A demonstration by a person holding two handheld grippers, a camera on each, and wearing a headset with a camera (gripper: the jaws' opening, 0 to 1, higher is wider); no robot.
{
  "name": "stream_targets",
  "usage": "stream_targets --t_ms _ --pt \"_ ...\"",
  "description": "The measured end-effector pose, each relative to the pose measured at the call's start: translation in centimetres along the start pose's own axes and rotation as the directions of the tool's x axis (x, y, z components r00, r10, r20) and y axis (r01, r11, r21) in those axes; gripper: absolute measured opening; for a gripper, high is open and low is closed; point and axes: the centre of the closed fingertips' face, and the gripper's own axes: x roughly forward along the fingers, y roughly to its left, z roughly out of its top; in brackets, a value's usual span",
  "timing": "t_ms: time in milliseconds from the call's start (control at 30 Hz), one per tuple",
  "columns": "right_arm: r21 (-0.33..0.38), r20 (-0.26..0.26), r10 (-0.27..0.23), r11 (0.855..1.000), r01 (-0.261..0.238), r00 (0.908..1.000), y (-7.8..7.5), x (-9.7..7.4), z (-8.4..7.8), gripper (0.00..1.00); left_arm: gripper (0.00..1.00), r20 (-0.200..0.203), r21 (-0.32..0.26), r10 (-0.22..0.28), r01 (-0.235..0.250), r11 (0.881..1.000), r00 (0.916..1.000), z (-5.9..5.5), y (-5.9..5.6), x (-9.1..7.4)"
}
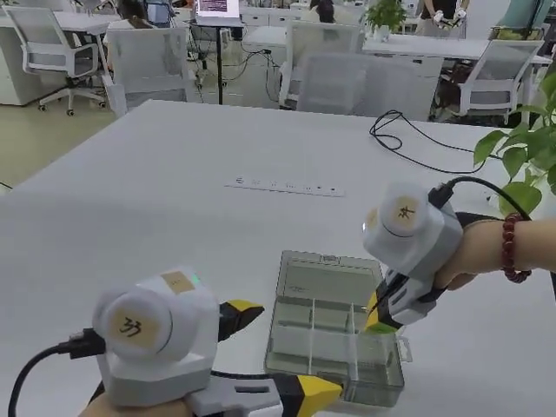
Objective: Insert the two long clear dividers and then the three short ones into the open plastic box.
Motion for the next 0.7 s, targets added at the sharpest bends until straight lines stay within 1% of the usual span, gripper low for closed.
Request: stream_targets --t_ms 133,200,433,567,700 --pt "-0.001 0.011 0.013 1.000 -0.013 0.9999 0.3 0.0 0.2 0.02 0.76 0.000 0.000 -0.002 0.002 1.000 1.0000 0.0 -0.1 0.1" --pt "-0.011 0.009 0.007 1.000 -0.007 0.9999 0.3 0.0 0.2 0.02 0.76 0.001 0.001 -0.003 0.003 1.000 1.0000 0.0 -0.1 0.1" --pt "-0.007 0.002 0.012 1.000 -0.012 0.9999 0.2 0.4 0.1 0.02 0.75 0.002 0.000 0.001 -0.001 1.000 1.0000 0.0 0.0 0.0" --pt "-0.027 -0.015 0.016 0.999 -0.016 0.9998 0.2 0.8 0.2 0.02 0.75 0.000 0.001 0.004 -0.004 1.000 1.0000 0.0 0.1 0.0" --pt "-0.029 -0.035 0.026 0.999 -0.027 0.9990 0.1 1.2 0.0 0.02 0.74 -0.001 0.004 0.003 -0.003 1.000 1.0000 0.0 0.1 0.0"
